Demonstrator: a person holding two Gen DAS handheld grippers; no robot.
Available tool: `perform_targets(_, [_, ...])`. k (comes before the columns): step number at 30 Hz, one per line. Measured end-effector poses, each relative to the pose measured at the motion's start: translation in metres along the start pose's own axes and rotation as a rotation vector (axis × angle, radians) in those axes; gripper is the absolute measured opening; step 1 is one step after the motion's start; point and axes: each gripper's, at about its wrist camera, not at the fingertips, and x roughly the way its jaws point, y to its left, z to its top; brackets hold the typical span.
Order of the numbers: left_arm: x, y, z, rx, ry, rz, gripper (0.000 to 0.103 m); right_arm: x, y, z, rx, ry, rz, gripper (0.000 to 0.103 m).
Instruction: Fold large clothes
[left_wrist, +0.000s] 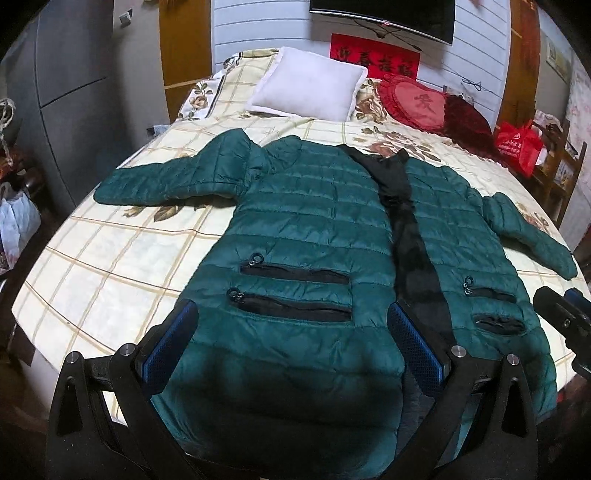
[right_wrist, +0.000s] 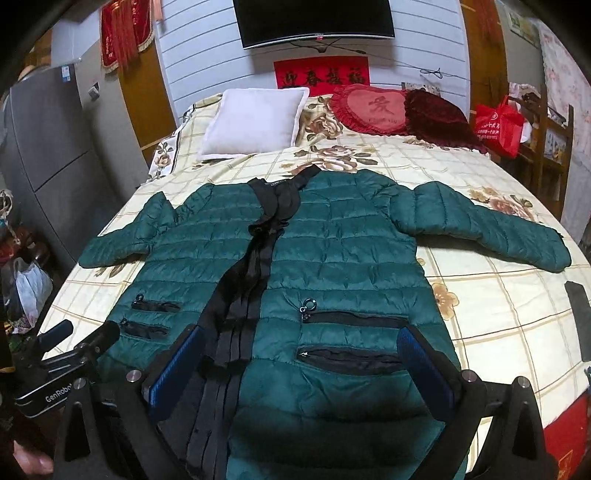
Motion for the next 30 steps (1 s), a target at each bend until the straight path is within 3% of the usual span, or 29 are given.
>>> perform_targets(30, [0.0054,-0.0033,0.0014,0.017,-0.003,-0.001,0.102,0.0072,0.0031,0.0017,-0.009,0.021,-0.011,0.103])
